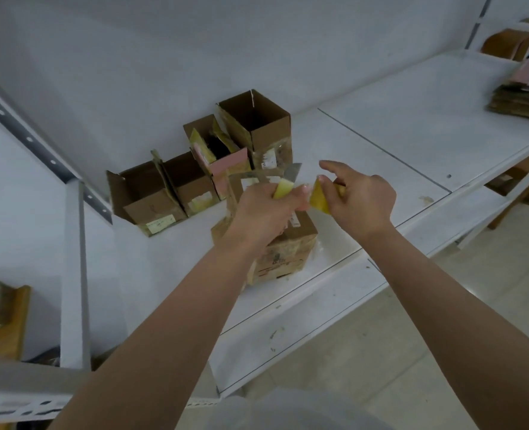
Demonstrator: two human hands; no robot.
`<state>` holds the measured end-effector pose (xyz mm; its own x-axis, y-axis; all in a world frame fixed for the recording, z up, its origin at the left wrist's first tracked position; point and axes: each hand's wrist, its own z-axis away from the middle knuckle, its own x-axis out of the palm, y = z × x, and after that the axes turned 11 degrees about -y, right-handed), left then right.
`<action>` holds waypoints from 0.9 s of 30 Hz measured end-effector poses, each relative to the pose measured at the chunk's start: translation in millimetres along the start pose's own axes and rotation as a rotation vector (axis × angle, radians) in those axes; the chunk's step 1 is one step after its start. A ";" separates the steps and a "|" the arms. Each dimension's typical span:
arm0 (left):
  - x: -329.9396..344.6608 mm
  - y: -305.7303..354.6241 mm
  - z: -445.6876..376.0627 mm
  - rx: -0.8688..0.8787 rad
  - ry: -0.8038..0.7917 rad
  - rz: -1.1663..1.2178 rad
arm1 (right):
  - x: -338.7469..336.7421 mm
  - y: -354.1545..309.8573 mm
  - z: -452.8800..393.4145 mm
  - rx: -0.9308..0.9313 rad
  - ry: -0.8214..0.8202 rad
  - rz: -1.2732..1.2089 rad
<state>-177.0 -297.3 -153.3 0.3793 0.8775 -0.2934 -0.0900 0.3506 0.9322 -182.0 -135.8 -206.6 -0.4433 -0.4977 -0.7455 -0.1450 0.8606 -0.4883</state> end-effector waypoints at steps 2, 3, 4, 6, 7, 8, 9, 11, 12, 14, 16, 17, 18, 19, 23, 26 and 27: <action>-3.4 -7.3 5.3 0.018 0.015 0.001 | 7.5 -5.9 -1.2 -0.057 0.031 0.009; -5.8 -11.6 8.2 0.021 0.036 0.015 | 10.8 -7.2 -2.3 -0.067 0.037 0.014; -11.1 -16.4 11.1 0.022 0.085 0.026 | 13.2 -5.7 -3.3 -0.059 0.033 0.023; -31.7 -28.6 17.3 0.021 0.250 0.040 | 15.2 7.3 -5.5 0.013 -0.005 0.043; -45.1 -38.0 20.5 0.017 0.336 0.055 | 15.7 17.4 -5.7 0.065 -0.036 0.057; -58.3 -50.0 24.0 0.006 0.406 0.072 | 16.6 28.5 -4.2 0.118 -0.070 0.083; -69.6 -63.7 27.1 -0.021 0.461 0.071 | 18.2 38.4 -0.8 0.167 -0.108 0.113; -81.8 -95.6 32.7 -0.140 0.519 -0.023 | 26.0 52.3 10.6 0.239 -0.200 0.146; -83.7 -113.6 35.9 -0.225 0.507 -0.134 | 31.3 56.4 17.3 0.257 -0.252 0.149; -80.9 -146.8 43.4 -0.402 0.408 -0.405 | 41.8 60.6 28.6 0.293 -0.372 0.170; -72.5 -165.5 52.1 -0.518 0.304 -0.552 | 46.2 61.9 31.2 0.341 -0.450 0.182; -69.2 -171.0 55.5 -0.536 0.271 -0.587 | 45.2 59.7 28.8 0.357 -0.446 0.175; -66.9 -174.3 57.8 -0.534 0.244 -0.624 | 43.3 56.8 24.9 0.359 -0.411 0.165; -65.1 -173.8 58.6 -0.524 0.227 -0.662 | 40.1 52.7 21.2 0.334 -0.351 0.148; -60.3 -140.3 56.3 -0.234 0.333 -0.556 | 25.7 21.5 17.0 0.144 -0.238 -0.188; -48.0 -100.5 50.2 0.086 0.294 -0.240 | 20.5 -1.7 21.7 0.044 -0.348 -0.293; -42.9 -91.1 48.9 0.155 0.235 -0.160 | 20.3 -8.0 24.1 0.018 -0.392 -0.278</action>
<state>-140.1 -382.9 -215.3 0.1523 0.8730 -0.4633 0.1020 0.4524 0.8860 -168.5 -155.5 -228.8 -0.0225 -0.7148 -0.6990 -0.1933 0.6891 -0.6984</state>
